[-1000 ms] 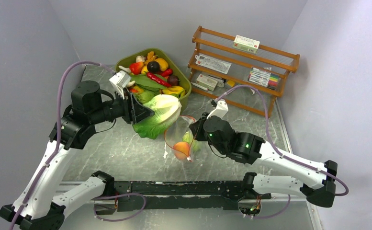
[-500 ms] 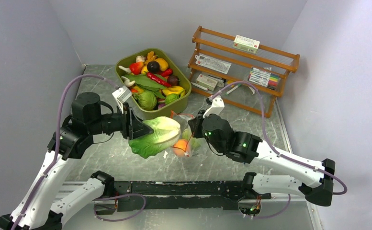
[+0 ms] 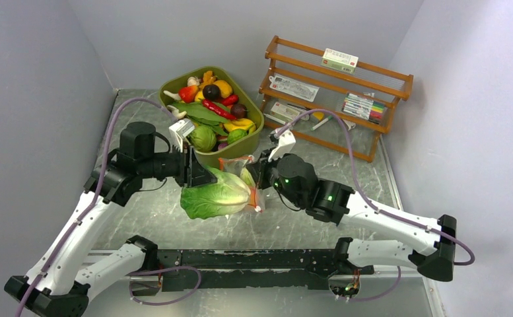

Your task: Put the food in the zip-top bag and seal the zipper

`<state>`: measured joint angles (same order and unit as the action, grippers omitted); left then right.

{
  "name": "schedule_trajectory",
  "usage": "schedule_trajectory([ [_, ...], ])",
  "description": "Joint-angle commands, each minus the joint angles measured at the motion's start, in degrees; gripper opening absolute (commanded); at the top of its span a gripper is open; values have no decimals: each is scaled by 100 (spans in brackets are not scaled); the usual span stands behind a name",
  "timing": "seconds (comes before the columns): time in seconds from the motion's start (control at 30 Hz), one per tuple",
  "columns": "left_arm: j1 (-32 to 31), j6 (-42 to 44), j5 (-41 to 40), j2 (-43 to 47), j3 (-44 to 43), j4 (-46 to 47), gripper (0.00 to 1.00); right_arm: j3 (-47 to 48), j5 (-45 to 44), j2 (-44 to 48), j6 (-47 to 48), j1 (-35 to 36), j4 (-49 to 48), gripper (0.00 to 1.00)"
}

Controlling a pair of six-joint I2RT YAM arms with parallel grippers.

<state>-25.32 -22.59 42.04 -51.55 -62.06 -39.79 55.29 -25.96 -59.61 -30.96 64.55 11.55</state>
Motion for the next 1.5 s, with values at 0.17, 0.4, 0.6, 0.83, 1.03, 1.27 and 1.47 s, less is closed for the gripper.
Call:
schedule_trajectory([
  [0.17, 27, -206, -555, -91, 132, 666, 17, 174, -111, -217, -597, -9, 212, 0],
  [0.4, 28, 7, -1281, -417, -194, 593, 18, 554, -328, -421, -1162, -11, 278, 0],
  [0.6, 32, 226, -1209, -796, -483, 570, 17, 784, -89, -740, -1376, -12, 105, 0],
  [0.83, 27, -7, -1657, -988, -817, 576, 16, 931, -258, -1025, -1635, -9, -27, 0],
  [1.03, 21, -112, -1271, -1348, -1000, 661, 16, 941, -280, -1225, -1949, -9, -431, 0],
  [1.27, -43, 8, -2093, -1413, -933, 460, 15, 717, -612, -1272, -2617, -11, -709, 0],
  [1.47, -87, -90, -1109, -1620, -818, 839, 18, 733, -495, -1405, -2751, -6, -1077, 0],
])
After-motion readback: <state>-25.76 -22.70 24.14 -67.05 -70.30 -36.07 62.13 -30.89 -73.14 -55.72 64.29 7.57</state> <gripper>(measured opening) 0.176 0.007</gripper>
